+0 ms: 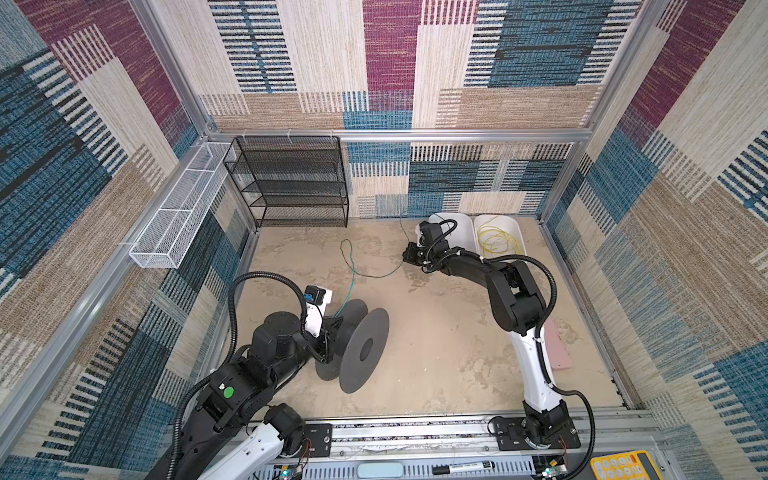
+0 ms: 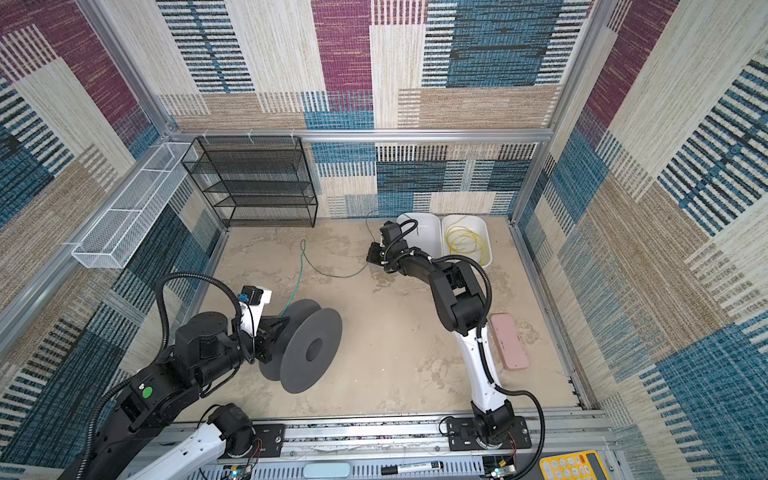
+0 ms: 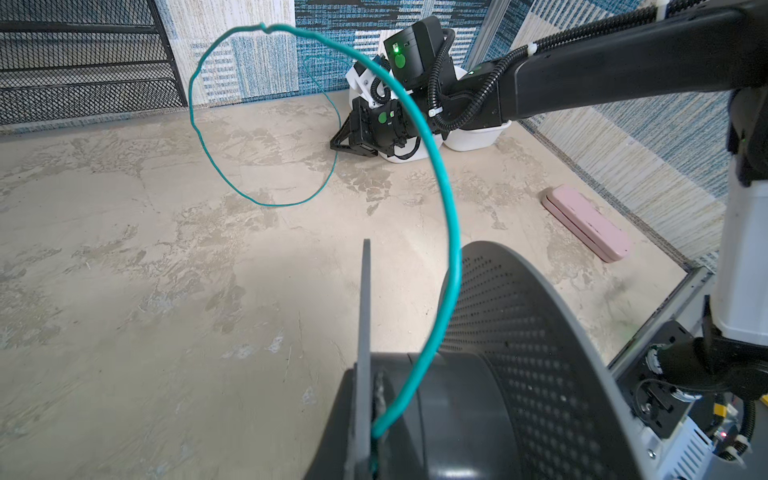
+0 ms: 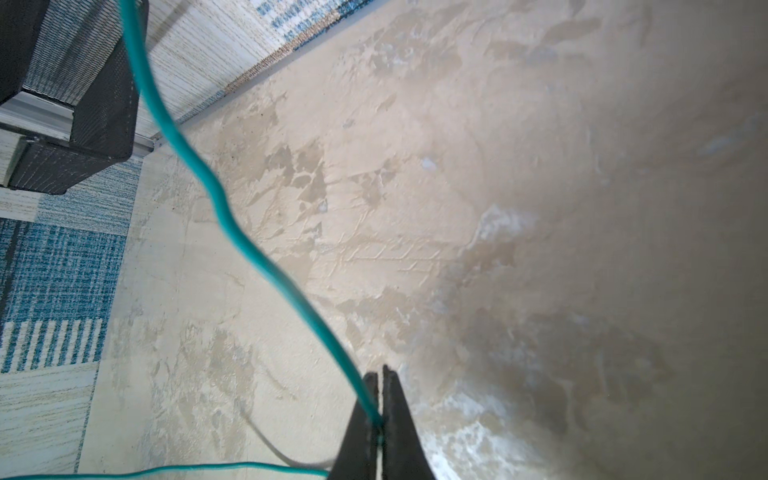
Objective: Wrap the cables
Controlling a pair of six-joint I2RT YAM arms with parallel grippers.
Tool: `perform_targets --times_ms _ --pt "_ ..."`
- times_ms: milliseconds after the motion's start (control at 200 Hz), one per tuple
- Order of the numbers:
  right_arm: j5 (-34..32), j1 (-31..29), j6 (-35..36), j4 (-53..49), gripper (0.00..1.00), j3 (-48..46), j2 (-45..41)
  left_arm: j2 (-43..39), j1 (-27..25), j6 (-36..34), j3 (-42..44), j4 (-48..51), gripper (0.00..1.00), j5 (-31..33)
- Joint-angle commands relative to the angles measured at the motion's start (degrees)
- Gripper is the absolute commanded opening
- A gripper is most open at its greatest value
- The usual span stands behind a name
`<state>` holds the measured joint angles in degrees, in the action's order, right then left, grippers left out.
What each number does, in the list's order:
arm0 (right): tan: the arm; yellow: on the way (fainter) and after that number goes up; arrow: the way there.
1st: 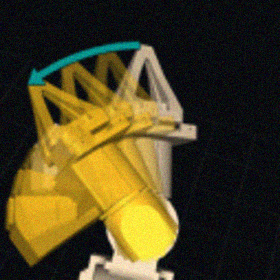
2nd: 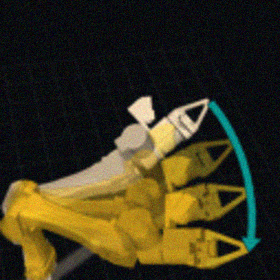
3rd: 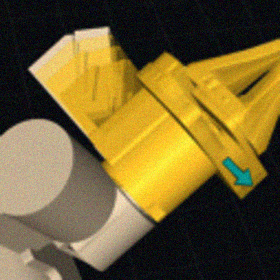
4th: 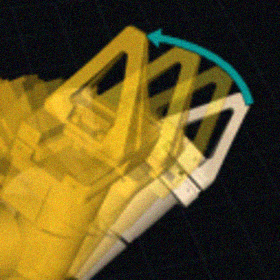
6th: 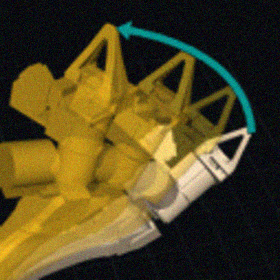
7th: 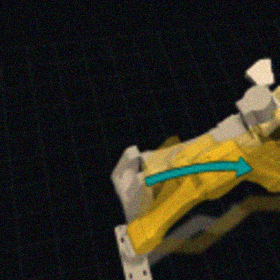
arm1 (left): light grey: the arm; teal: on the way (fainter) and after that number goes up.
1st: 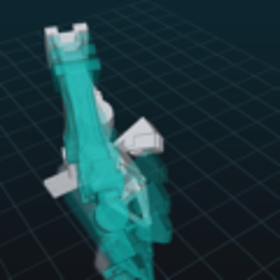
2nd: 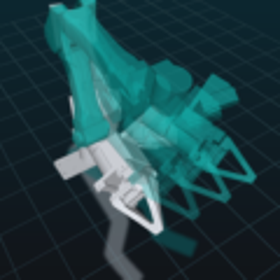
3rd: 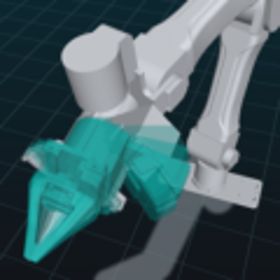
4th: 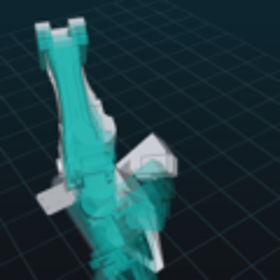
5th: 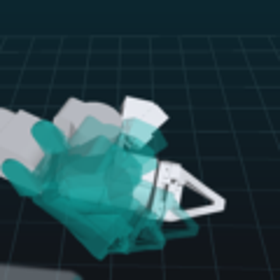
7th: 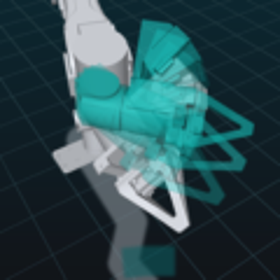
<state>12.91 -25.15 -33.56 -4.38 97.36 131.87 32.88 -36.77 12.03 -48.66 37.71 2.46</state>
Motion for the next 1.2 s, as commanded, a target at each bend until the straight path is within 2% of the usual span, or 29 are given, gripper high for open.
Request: perform_targets --times_ms 0,295,526,706,886,1042,1197 --pt "-1.00 -0.08 0.99 1.04 0.00 -0.55 -3.23 -0.19 0.07 -0.51 -0.62 -1.90 0.00 0.75" --pt "-4.14 -0.08 4.44 -2.21 0.00 2.20 -13.17 0.95 0.12 -4.14 -6.65 0.37 0.00 0.82" --pt "-12.94 1.00 9.75 -6.25 0.00 3.34 -17.37 2.20 0.08 -5.93 -11.81 2.63 0.00 2.72" --pt "-18.26 2.58 12.70 -5.92 0.00 -1.93 -22.26 6.19 0.06 -7.37 -16.25 3.81 0.00 7.03" --pt "-21.73 4.14 14.24 -4.41 0.00 -10.35 -28.40 11.14 0.91 -8.51 -20.99 3.01 0.00 7.36" --pt "-23.59 4.11 14.98 -2.86 0.00 -17.66 -33.66 14.70 3.59 -8.87 -25.78 2.08 0.00 3.46" --pt "-24.49 4.14 14.20 -1.40 0.00 -25.71 -37.64 19.48 8.44 -7.85 -32.82 2.29 0.00 -0.47"
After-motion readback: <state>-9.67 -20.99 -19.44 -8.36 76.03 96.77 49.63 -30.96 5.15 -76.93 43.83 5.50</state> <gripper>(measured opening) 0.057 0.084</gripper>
